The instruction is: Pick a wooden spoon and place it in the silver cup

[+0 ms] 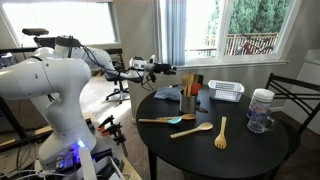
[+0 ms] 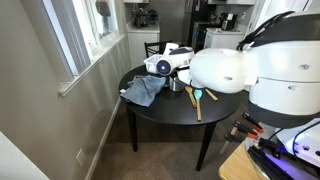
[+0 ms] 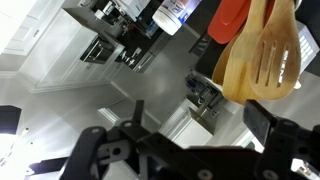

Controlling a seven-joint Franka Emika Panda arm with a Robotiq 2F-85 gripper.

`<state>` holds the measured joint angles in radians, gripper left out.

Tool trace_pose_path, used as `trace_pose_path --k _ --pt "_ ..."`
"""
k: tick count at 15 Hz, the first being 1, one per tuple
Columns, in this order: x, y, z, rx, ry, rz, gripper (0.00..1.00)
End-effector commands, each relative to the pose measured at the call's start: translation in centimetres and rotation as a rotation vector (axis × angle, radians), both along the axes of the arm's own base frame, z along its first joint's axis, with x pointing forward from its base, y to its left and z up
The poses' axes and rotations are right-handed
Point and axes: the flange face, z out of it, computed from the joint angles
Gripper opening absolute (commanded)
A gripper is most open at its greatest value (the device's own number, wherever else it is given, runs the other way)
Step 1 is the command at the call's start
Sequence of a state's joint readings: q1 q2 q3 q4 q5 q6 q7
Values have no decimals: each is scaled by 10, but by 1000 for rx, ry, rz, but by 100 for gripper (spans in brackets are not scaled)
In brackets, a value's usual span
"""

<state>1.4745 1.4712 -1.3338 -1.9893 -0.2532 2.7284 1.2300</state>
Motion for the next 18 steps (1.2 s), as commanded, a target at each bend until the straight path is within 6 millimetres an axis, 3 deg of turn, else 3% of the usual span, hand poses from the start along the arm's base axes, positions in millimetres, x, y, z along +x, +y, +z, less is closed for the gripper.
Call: trace_pose_path --k 1,9,10,18 --pt "-15 0 5 -15 37 -23 100" --pt "-24 2 -1 -1 77 -30 100" --pt "-14 4 -8 -17 31 -11 100" --pt "-14 5 -7 -15 38 -11 100"
